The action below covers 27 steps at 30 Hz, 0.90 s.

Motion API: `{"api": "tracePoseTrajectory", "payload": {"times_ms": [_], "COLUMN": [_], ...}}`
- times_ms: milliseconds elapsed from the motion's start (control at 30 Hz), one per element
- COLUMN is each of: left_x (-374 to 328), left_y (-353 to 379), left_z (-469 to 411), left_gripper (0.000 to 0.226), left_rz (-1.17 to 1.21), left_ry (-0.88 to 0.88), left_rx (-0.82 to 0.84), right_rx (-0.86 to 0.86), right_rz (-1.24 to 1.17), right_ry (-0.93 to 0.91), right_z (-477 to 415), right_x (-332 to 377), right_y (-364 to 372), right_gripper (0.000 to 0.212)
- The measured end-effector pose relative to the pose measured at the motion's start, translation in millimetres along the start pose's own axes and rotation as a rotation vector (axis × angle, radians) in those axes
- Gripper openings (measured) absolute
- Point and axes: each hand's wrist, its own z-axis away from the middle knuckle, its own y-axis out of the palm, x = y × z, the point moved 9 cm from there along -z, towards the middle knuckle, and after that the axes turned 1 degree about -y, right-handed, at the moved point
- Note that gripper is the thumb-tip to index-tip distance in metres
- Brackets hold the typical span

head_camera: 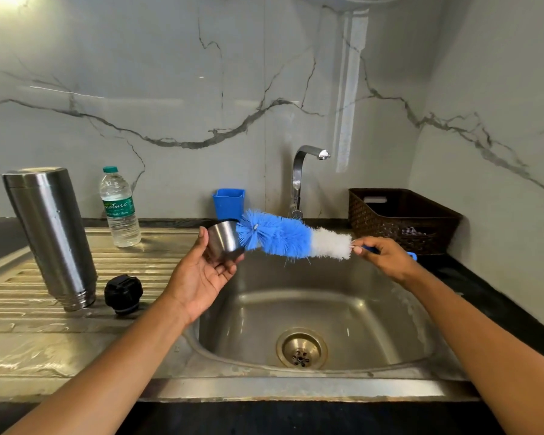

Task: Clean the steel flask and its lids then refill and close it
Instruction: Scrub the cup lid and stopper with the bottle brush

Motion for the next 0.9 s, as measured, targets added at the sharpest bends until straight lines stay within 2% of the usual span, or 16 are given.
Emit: {"api": "tracePoseTrajectory", "payload": {"times_ms": [100, 167, 233, 300, 333, 367, 433, 600, 800, 900], "left_x": [6.2, 5.2, 0.2, -3.0, -2.6, -3.7, -3.8, -0.6, 3.9, 5.2], "left_y": [2.0, 2.2, 4.2, 3.3, -0.2, 3.6, 3.6, 4.4, 7.2, 6.2], "left_z": [2.7, 3.7, 4.7, 4.1, 0.7, 3.5, 3.1, 3.9, 4.9, 5.1], "left_gripper": [0.034, 0.039, 0.035, 0.044, 0.035, 0.015, 0.029, 0.032, 0.029, 0.039], "left_rz": [0.014, 0.016, -0.018, -0.053, -0.054, -0.033, -0.008, -0.030, -0.024, -0.012], "left_ry": [-0.041, -0.030, -0.003, 0.021, 0.033, 0.029, 0.030, -0.014, -0.044, -0.057], "left_rx": [-0.004, -0.013, -0.007, -0.009, -0.007, -0.011, 0.003, 0.022, 0.056, 0.055], "right_rx": [0.022, 0.036, 0.037, 0.033, 0.031, 0.025, 0.024, 0.041, 0.032, 0.039], "right_rz": [0.008, 0.067, 0.090, 0.050, 0.029, 0.014, -0.008, -0.021, -0.030, 0.012], "right_ry": [-0.027, -0.068, -0.070, -0.044, -0.034, -0.023, -0.031, -0.109, -0.045, -0.083], "right_z": [-0.8, -3.6, -4.7, -2.9, -1.1, 0.9, 2.0, -0.3, 3.3, 0.6], "right_x": [8.4, 18.4, 17.8, 10.3, 7.5, 5.2, 8.4, 33.3, 10.8, 24.3], "right_y": [7.4, 17.3, 19.9, 13.2, 9.4, 5.8, 5.0, 21.8, 8.2, 16.3], "right_gripper": [0.021, 0.027, 0.030, 0.034, 0.035, 0.034, 0.027, 0.024, 0.017, 0.020]}}
